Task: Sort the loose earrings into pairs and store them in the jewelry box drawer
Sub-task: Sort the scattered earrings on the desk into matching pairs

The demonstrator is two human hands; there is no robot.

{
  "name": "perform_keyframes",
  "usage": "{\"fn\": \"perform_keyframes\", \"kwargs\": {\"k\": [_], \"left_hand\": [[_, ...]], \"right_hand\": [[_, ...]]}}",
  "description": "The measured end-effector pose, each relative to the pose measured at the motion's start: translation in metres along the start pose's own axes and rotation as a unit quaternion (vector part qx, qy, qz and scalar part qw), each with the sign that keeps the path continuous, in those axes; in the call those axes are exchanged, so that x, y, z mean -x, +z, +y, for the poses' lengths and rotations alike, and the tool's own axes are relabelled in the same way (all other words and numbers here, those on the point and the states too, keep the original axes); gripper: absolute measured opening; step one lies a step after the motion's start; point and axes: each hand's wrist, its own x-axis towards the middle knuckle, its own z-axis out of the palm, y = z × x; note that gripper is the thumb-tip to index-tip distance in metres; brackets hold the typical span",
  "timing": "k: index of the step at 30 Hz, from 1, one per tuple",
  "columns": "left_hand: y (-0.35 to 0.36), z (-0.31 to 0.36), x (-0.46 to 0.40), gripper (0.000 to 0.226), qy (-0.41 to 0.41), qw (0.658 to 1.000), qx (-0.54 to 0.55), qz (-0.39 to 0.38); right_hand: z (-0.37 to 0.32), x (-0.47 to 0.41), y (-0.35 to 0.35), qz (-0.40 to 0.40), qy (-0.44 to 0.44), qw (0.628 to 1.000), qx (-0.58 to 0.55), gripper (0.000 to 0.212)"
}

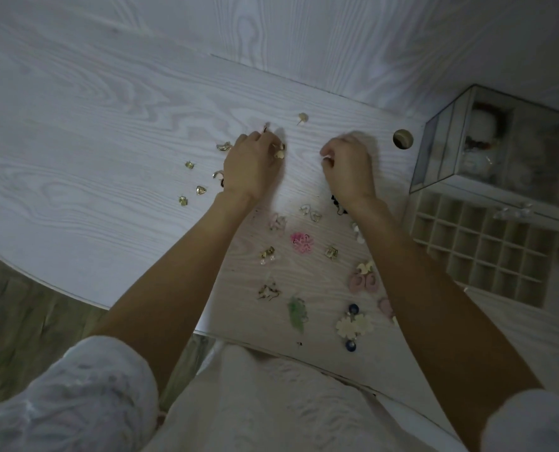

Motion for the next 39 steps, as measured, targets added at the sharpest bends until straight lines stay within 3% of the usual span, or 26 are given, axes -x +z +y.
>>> {"fn": "perform_keyframes", "kwargs": {"k": [7,12,21,28,33,39], "left_hand": [[-0.022,-0.01,0.049,0.025,0.038,0.994,0.061,0.086],[-0.045,-0.051,0.08,0.027,-0.088,0.98,0.106,0.142],[-0.038,-0.066,0.074,0.024,-0.078,0.995,0.024,0.06],[-0.033,-0.06,0.07,0.016,-0.046,0.996,-0.001,0.077],[-0.026,-0.039,0.086,0.014,0.026,1.0,0.012,-0.009],[-0.017,-0.027,0.072,0.015,-0.027,0.999,0.031,-0.016]], "right_hand": [[-0.004,0.011,0.002,-0.018,-0.035,0.999,-0.02,0.015],[-0.021,0.024,0.014,-0.069,-0.091,0.993,-0.033,0.013],[-0.046,0.037,0.031,-0.082,-0.103,0.988,-0.08,0.013],[-0.053,0.039,0.035,-0.086,-0.093,0.988,-0.09,0.016],[-0.053,0.042,0.034,-0.096,-0.127,0.987,-0.014,0.016],[-0.06,0.044,0.027,-0.093,-0.134,0.983,0.089,0.016]]}}
